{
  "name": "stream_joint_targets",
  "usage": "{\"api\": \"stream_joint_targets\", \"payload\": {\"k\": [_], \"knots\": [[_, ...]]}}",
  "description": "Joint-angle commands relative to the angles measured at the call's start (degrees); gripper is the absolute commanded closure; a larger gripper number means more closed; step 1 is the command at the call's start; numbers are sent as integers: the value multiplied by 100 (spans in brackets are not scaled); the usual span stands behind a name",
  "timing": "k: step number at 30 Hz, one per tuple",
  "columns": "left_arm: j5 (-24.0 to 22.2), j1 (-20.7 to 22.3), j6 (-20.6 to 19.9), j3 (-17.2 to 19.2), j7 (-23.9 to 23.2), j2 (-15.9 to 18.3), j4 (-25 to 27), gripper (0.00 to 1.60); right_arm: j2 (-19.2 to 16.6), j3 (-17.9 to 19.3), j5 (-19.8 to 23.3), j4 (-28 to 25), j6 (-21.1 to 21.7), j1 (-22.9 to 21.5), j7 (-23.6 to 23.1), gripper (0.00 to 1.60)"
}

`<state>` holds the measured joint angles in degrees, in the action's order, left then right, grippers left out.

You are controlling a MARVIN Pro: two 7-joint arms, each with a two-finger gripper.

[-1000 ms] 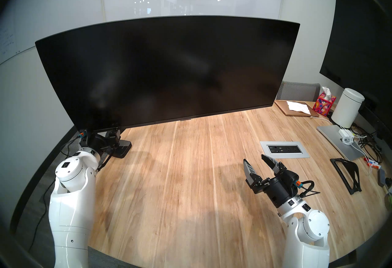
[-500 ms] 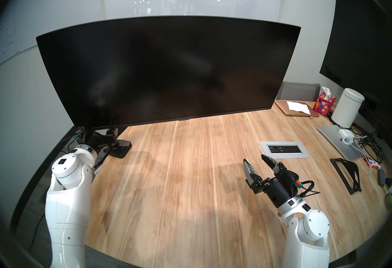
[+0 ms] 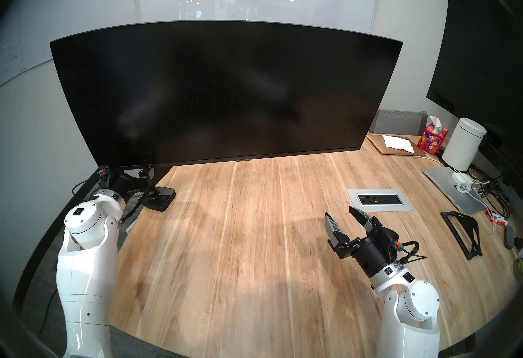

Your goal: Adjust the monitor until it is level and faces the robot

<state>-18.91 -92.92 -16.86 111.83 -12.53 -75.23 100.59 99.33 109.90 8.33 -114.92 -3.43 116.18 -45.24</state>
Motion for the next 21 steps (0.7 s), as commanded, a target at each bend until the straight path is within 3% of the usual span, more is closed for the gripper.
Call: {"api": "stream_joint_targets", "payload": {"k": [1,21], "knots": [[-63,402,208,94,-25,108,467,0,-14,-3,31,-99,-15,-18,-3,0],[-34,161,243,80,-142,-14,408,0,-12,-4,35,-110,-11,-12,0,0]]}}
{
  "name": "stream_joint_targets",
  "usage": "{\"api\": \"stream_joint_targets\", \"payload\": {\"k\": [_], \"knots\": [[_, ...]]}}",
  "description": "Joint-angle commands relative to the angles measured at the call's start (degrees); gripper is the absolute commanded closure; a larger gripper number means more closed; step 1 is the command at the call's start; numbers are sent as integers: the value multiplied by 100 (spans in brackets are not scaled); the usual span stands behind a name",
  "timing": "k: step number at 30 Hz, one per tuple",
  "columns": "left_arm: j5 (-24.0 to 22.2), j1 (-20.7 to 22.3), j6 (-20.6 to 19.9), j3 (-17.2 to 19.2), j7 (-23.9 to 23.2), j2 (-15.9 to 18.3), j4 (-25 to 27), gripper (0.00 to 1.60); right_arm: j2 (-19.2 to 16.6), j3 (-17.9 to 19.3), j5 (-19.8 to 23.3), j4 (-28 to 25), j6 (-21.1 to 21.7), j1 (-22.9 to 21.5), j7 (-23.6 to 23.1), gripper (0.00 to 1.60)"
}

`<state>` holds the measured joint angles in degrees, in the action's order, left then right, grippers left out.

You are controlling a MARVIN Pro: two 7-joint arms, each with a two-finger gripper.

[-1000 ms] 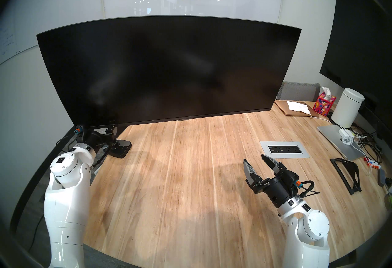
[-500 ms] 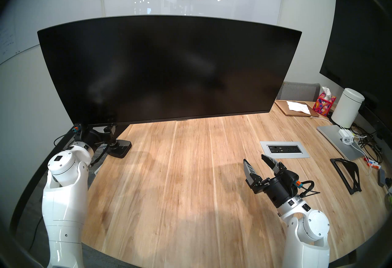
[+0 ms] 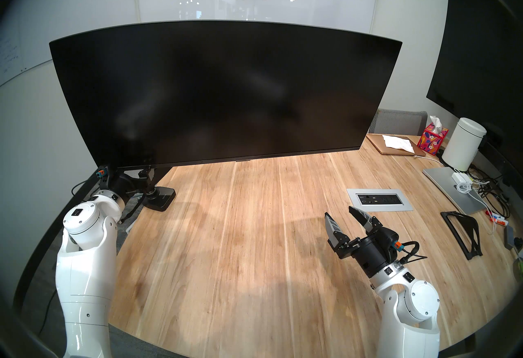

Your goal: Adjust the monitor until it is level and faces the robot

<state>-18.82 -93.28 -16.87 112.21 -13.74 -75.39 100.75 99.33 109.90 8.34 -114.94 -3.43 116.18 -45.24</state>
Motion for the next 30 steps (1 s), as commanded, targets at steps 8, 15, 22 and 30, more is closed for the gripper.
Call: {"api": "stream_joint_targets", "payload": {"k": [8,15,22,30], "knots": [[-32,54,287,24,-47,-65,397,0,-11,-4,37,-112,-9,-10,1,0],[-23,-48,286,-16,-61,-136,405,0,-10,-4,38,-115,-8,-9,2,0],[4,-106,305,-43,-82,-203,391,0,-10,-5,39,-116,-7,-7,3,0],[7,-198,279,-47,-118,-250,416,0,-10,-5,39,-118,-6,-7,4,0]]}}
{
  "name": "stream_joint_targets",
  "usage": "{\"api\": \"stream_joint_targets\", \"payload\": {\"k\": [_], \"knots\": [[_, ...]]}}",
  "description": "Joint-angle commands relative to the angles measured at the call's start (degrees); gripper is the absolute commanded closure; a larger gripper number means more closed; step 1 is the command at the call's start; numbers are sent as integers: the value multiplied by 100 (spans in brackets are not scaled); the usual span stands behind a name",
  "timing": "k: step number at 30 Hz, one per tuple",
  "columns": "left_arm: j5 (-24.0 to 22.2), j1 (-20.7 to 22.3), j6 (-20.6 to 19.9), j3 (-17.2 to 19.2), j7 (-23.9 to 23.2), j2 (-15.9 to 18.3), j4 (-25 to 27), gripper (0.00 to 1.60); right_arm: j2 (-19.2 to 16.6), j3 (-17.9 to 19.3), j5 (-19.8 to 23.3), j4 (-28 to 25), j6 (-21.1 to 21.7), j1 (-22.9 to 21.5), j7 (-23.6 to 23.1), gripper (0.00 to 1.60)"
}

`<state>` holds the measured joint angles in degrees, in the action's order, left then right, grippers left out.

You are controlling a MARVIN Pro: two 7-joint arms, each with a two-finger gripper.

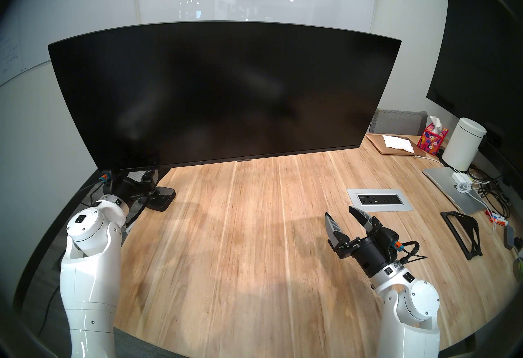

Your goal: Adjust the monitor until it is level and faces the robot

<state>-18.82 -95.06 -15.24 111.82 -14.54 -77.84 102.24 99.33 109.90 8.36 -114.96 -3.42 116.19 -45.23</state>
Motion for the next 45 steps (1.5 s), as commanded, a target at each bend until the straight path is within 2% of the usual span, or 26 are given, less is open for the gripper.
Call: {"api": "stream_joint_targets", "payload": {"k": [1,22,33,45], "knots": [[7,-33,118,-7,-44,-14,265,0,-10,-5,37,-116,-6,-8,4,0],[142,-261,210,-41,-195,-50,45,0,-10,-6,38,-118,-4,-6,5,0],[-76,-951,44,311,-720,10,748,0,-10,-5,37,-115,-7,-8,3,0],[-217,-1581,-172,654,-1022,-59,1382,0,-11,-6,37,-116,-6,-8,4,0]]}}
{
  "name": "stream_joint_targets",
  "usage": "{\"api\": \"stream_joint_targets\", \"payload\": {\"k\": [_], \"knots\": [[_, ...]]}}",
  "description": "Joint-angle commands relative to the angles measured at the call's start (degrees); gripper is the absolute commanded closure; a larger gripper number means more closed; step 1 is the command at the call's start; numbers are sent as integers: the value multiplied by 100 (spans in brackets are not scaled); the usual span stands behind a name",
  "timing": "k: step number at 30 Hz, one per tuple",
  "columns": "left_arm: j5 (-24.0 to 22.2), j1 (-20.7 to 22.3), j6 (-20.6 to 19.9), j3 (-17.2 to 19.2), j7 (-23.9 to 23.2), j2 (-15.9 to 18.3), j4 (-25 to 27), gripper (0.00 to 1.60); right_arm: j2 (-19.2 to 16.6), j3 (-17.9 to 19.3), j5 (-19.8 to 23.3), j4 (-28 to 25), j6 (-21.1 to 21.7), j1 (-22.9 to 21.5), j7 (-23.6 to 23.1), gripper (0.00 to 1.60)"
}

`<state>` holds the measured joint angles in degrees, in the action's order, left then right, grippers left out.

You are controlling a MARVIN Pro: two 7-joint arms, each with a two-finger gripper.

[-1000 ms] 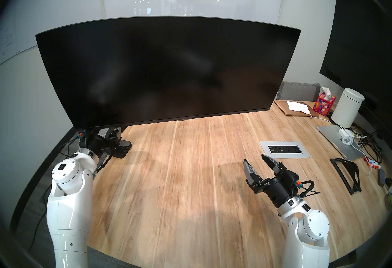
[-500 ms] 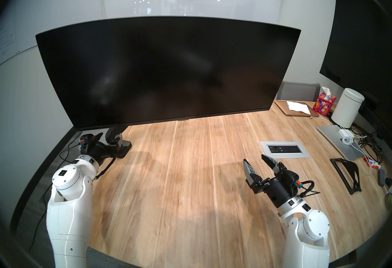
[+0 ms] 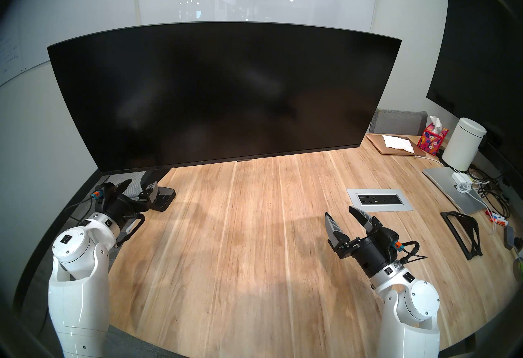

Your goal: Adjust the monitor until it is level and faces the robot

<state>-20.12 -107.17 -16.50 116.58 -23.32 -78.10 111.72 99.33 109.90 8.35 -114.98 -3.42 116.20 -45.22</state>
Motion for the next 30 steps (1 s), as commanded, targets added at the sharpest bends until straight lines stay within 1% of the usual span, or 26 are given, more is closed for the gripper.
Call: {"api": "stream_joint_targets", "payload": {"k": [1,5,10,11,12,13,14,17,18,19,20,22,23,24,27,28,30], "knots": [[-87,-370,-45,178,-144,-33,434,0,-11,-5,38,-114,-6,-9,3,0],[-148,-608,-89,309,-321,-15,618,0,-10,-5,37,-113,-7,-9,2,0],[-240,-772,-124,527,-448,-30,791,0,-11,-5,37,-113,-7,-9,3,0],[-262,-796,-137,570,-470,-33,823,4,-10,-5,37,-113,-7,-9,2,0],[-292,-831,-139,622,-505,-41,864,10,-10,-5,37,-113,-7,-9,2,0],[-312,-861,-133,665,-533,-48,895,19,-10,-5,37,-113,-7,-9,2,0],[-330,-885,-136,701,-557,-54,920,24,-10,-5,37,-113,-7,-9,3,0],[-380,-923,-144,801,-620,-63,974,45,-10,-5,37,-114,-6,-9,3,0],[-395,-926,-151,826,-638,-64,980,60,-10,-5,37,-114,-6,-9,3,0],[-410,-923,-157,851,-649,-62,985,66,-10,-5,38,-114,-6,-8,3,0],[-424,-918,-165,874,-657,-59,990,79,-10,-5,37,-114,-6,-9,3,0],[-433,-886,-174,904,-663,-52,969,94,-10,-5,38,-115,-5,-8,3,0],[-436,-870,-177,911,-664,-46,956,97,-10,-5,38,-115,-5,-8,4,0],[-435,-858,-173,919,-664,-45,946,107,-10,-6,38,-115,-5,-8,4,0],[-402,-845,-123,918,-706,4,889,144,-10,-5,38,-116,-5,-8,4,0],[-390,-848,-107,915,-728,18,871,160,-10,-6,38,-116,-5,-8,4,0],[-377,-850,-73,915,-755,23,851,160,-10,-5,38,-116,-5,-8,4,0]]}}
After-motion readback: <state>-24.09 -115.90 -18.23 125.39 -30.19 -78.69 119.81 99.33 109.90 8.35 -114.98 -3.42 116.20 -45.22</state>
